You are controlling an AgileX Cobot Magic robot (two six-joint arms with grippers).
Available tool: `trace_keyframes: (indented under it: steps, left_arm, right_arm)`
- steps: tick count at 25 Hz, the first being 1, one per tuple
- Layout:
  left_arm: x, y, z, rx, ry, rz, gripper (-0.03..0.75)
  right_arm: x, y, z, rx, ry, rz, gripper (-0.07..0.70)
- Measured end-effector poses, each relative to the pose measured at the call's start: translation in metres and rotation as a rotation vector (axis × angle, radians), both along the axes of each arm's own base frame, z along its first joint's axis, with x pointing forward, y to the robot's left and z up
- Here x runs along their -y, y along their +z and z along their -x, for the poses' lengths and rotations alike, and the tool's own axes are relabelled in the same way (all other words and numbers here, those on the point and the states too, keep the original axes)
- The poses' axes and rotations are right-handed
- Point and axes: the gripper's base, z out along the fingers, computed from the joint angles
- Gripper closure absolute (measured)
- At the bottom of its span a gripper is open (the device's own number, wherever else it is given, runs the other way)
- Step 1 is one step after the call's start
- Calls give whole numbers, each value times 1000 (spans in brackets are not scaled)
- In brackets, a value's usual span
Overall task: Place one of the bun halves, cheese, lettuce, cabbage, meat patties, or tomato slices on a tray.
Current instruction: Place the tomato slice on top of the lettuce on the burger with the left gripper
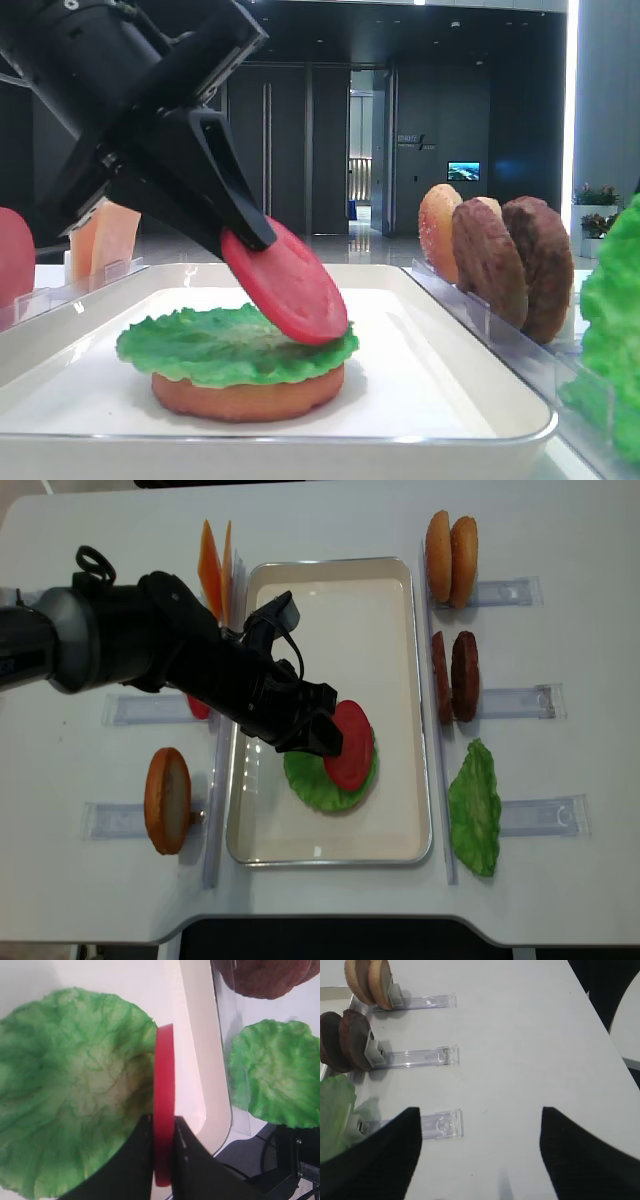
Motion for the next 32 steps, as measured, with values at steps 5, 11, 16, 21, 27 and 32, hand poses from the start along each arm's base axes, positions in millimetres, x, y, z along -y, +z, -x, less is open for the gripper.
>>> trace_keyframes:
  steps: [5, 11, 16, 21, 27, 32]
  left_arm:
    - [0, -1, 0, -3, 0, -1, 662]
    - [0, -2, 0, -5, 1, -4, 662]
    - [0, -3, 0, -17, 13, -9, 615]
    - [-1, -4, 0, -35, 23, -23, 438]
    - [-4, -5, 2, -59, 33, -62, 246]
    - [-10, 3, 5, -47, 38, -108, 225]
  right_arm:
    - [0, 0, 0, 0, 0, 0, 153]
    - [0, 0, 0, 0, 0, 0, 153]
    - [0, 0, 0, 0, 0, 0, 153]
    - [0, 0, 0, 0, 0, 0, 153]
    - [0, 0, 0, 0, 0, 0, 153]
    - [0, 0, 0, 0, 0, 0, 153]
